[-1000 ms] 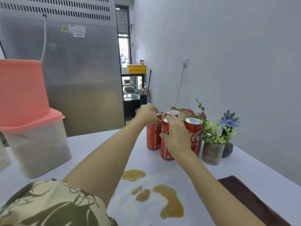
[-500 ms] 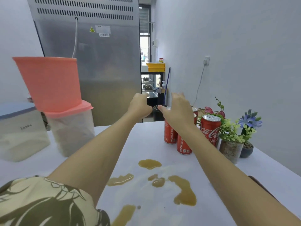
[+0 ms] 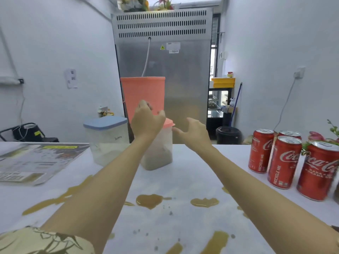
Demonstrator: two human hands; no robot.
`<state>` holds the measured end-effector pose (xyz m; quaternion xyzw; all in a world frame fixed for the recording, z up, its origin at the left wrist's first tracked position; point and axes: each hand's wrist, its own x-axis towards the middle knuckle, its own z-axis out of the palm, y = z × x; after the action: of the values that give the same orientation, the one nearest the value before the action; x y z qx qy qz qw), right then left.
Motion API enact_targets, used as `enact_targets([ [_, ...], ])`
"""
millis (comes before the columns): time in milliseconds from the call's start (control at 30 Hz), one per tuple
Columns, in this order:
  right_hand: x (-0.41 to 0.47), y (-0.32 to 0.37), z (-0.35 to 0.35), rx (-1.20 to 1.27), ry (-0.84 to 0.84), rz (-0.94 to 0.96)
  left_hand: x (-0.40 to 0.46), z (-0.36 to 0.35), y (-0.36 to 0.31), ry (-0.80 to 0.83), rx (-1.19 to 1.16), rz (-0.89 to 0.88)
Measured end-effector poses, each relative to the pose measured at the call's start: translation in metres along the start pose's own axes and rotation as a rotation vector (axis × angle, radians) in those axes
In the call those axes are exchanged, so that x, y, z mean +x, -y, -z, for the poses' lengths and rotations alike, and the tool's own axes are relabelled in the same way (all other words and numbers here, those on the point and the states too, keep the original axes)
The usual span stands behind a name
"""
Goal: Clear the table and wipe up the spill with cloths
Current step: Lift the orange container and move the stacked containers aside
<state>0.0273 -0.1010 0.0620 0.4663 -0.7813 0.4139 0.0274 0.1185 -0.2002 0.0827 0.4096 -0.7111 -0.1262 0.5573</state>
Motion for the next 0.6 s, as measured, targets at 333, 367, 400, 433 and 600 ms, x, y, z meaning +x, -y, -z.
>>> enact_targets([
  [333, 0.051, 0.012, -0.032, 0.248, 0.009, -0.168, 0.015, -0.018, 0.053, 0.297, -0.009, 0.398],
  [367, 0.053, 0.012, -0.037, 0.271, 0.025, -0.196, 0.016, -0.020, 0.056, 0.326, -0.047, 0.395],
  [400, 0.055, 0.011, -0.043, 0.287, 0.046, -0.219, 0.017, -0.022, 0.058, 0.351, -0.101, 0.394],
  [433, 0.056, 0.011, -0.049, 0.290, 0.066, -0.236, 0.018, -0.023, 0.060, 0.371, -0.158, 0.395],
  [600, 0.062, 0.011, -0.072, 0.315, 0.100, -0.259, 0.021, -0.024, 0.064, 0.408, -0.226, 0.357],
])
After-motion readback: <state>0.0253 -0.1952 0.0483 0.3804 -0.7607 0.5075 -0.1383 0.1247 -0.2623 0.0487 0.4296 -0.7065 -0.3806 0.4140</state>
